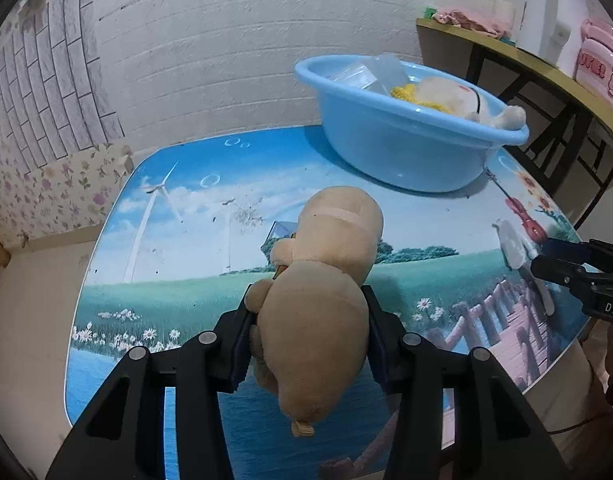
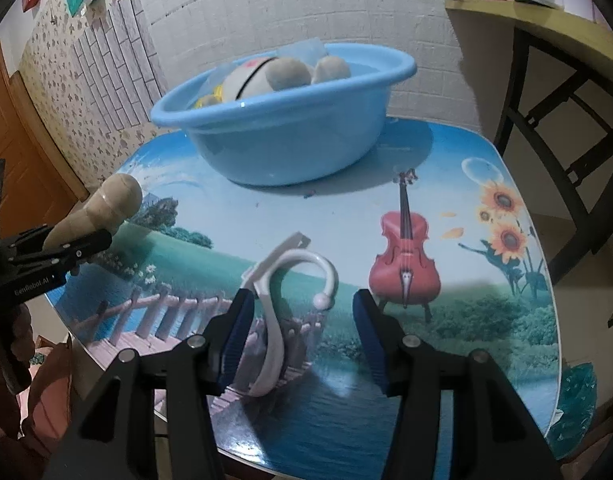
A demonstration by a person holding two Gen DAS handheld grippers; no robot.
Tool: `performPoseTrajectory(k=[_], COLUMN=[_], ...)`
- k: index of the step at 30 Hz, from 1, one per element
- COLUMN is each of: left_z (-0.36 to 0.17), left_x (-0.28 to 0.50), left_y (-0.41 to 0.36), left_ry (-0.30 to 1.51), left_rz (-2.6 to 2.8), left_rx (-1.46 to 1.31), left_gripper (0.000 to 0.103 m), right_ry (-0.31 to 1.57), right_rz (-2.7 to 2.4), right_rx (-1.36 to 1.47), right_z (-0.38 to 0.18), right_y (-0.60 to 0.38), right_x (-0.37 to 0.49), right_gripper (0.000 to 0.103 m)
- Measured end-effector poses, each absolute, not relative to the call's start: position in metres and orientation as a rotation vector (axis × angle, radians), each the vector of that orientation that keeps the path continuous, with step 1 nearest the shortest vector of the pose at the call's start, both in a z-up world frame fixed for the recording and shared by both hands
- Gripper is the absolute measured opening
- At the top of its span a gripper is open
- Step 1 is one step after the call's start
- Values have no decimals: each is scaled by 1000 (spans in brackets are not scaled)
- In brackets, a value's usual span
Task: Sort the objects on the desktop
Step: 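Lift the plush toy with the left gripper while the right lifts the white hook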
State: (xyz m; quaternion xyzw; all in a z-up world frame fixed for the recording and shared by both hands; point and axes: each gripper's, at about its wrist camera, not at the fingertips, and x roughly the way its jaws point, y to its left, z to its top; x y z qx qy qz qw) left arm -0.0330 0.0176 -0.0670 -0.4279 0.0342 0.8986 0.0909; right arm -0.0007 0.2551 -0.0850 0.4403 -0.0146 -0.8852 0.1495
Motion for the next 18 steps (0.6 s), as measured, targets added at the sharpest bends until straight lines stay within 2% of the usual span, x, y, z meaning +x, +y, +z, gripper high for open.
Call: performPoseTrajectory(k=[3,6,10,18], left_z=[-70,-72,-73,-74], left_x=[-34,-34,-34,-35], left_y=[17,17,17,20], left_ry=[93,92,98,109], left_rz=[2663,2656,2649,2641], left_rx=[-1287,-1295,-1297,-1312], left_gripper=[47,47,47,47], right_ry=[-33,-11,31,142], right_rz=[-2540,-2540,-2521,-2552], right_rx=[1271,1257,1257,1229], right_z=[-86,-87,-91,-95], right_y=[253,248,238,220], right_x=[-2,-6,-12,-14], right_gripper=[52,60,65,66])
